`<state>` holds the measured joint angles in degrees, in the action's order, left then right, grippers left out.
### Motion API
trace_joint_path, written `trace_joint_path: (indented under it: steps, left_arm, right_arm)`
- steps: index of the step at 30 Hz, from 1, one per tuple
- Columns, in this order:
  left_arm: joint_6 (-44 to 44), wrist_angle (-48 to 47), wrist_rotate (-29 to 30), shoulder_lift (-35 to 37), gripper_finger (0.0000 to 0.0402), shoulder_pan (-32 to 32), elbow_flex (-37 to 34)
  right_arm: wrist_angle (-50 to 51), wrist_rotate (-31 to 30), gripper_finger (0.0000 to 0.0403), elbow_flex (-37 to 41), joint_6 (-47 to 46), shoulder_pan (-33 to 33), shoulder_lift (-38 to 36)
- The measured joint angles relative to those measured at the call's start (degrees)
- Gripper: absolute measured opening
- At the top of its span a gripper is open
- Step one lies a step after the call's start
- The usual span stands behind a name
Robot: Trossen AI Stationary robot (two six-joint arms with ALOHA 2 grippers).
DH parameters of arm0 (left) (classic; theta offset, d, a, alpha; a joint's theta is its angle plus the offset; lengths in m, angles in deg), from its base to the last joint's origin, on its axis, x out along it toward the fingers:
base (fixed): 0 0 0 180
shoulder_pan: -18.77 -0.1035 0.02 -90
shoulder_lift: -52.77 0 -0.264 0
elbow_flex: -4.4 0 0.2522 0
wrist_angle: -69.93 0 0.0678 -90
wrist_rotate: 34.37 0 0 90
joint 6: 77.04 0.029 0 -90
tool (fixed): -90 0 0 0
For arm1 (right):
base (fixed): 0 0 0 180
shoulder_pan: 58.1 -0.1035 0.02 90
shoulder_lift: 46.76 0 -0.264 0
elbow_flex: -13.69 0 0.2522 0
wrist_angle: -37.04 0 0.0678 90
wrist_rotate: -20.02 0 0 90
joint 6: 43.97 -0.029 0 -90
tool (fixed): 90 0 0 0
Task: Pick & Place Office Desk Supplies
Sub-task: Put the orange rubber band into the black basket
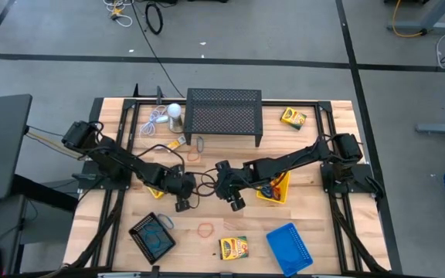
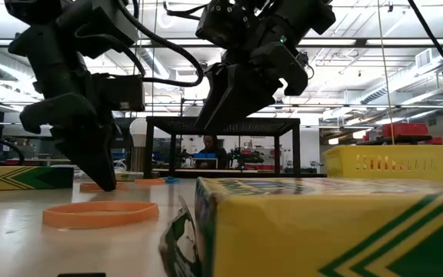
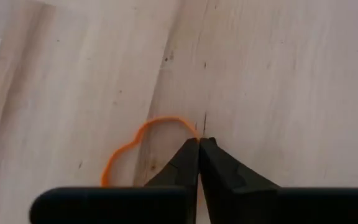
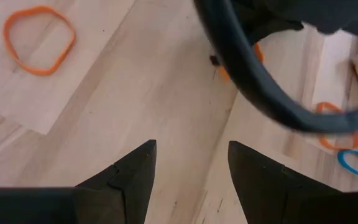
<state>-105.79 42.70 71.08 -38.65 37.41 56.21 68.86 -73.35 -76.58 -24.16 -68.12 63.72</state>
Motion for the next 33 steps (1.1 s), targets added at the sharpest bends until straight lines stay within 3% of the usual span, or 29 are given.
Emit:
trace_joint_path:
  steps: [6,13,20,26,33]
  left_arm:
    - [-0.4,-2.2,3.6,2.5,0.0004,3.8,-0.3]
    - [-1.5,-4.3,12.5,9.4,0.0003,10.8,-0.2]
    - [1.9,-4.2,14.0,16.5,0.0002,20.6,-0.2]
    - [-2.5,-6.6,10.6,21.6,0.0001,30.2,-0.2]
    - [-12.3,-5.8,2.7,24.8,0.0001,40.6,-0.2]
  right_arm:
    - [1.7,0.1,0.0208,0.0,-0.5,0.0,0.0]
    - [-0.8,4.0,0.0208,0.0,-1.1,0.2,0.0]
    - [-7.3,8.8,0.0208,0.0,0.3,0.2,0.0]
    - [-11.0,9.6,0.0208,0.0,0.6,0.2,0.0]
    - [-11.0,9.6,0.0208,0.0,0.6,0.3,0.0]
